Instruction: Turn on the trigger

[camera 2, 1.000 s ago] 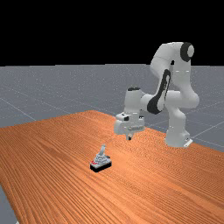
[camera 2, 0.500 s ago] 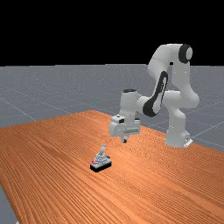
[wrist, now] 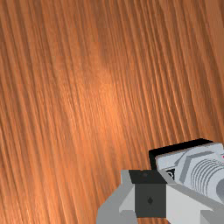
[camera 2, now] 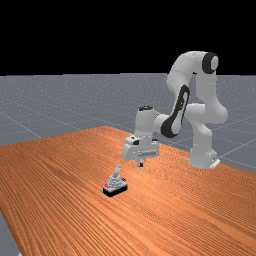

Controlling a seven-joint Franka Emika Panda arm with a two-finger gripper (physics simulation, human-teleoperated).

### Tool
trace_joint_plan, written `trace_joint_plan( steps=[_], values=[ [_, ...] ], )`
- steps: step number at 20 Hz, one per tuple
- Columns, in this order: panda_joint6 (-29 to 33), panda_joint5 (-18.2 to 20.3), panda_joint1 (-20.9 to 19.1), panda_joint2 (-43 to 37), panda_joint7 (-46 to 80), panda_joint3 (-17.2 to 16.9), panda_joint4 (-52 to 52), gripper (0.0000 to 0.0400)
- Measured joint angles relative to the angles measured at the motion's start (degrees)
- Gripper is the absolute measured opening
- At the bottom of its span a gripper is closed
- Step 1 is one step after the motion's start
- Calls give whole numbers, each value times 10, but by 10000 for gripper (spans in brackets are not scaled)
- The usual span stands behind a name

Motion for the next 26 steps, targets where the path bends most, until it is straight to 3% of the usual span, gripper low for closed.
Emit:
trace_joint_plan(
  steps=[5,6,8,9,10,11,14,15,26],
  values=[
    [-2,18,-35,3,-96,5,5,0],
    [-11,55,-49,4,-119,15,10,0],
    [-13,61,-58,6,-134,14,13,0],
    [-5,30,-48,6,-101,0,10,0],
    [-3,32,-50,9,-101,0,10,0],
    [9,-27,-25,14,-52,-26,8,0],
    [20,4,-36,27,-79,-12,9,0],
    [38,46,-55,26,-117,10,2,0],
    [-19,48,-68,82,-149,25,101,0]
  ],
)
